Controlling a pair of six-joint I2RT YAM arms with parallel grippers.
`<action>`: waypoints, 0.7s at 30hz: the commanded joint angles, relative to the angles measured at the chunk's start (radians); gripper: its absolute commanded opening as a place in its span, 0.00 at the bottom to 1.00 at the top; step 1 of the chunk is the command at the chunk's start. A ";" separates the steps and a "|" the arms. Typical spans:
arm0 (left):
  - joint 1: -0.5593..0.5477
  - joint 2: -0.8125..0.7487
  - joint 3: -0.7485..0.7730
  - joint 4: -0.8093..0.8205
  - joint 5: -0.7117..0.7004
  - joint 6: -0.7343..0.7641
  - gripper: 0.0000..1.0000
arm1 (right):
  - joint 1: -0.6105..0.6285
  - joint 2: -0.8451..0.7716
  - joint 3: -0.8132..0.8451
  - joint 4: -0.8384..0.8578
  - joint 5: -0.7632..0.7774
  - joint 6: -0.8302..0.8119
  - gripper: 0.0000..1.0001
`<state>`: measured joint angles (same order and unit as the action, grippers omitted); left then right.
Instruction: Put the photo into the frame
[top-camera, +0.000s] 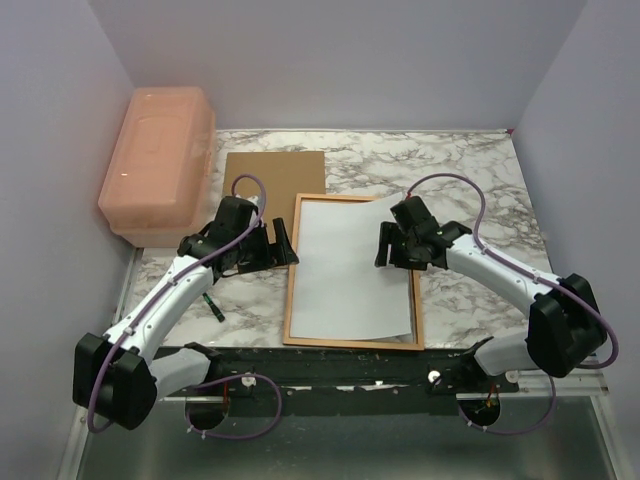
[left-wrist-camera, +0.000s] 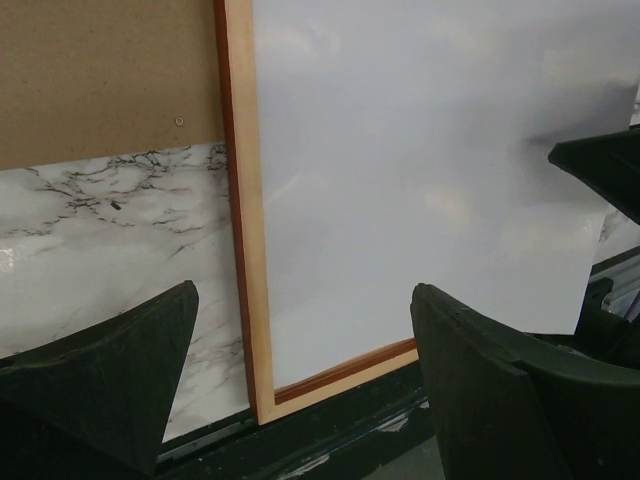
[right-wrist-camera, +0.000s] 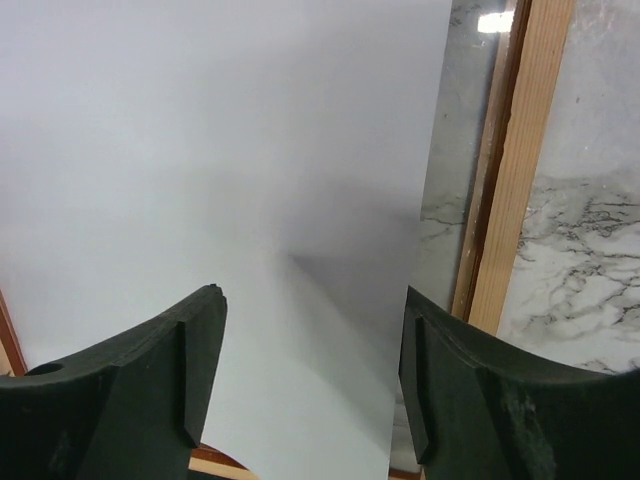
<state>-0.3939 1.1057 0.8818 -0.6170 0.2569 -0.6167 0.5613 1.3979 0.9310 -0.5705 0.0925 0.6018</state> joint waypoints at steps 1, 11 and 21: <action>0.005 0.048 -0.051 0.071 0.044 0.006 0.89 | -0.005 -0.025 -0.022 -0.026 -0.005 0.026 0.76; 0.004 0.143 -0.112 0.164 0.060 0.005 0.86 | -0.005 -0.096 -0.037 -0.046 0.008 0.057 0.94; 0.003 0.270 -0.173 0.284 0.074 -0.006 0.73 | -0.005 -0.185 -0.056 -0.077 0.002 0.102 1.00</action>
<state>-0.3939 1.3315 0.7273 -0.4046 0.3122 -0.6247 0.5613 1.2572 0.8867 -0.6075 0.0914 0.6712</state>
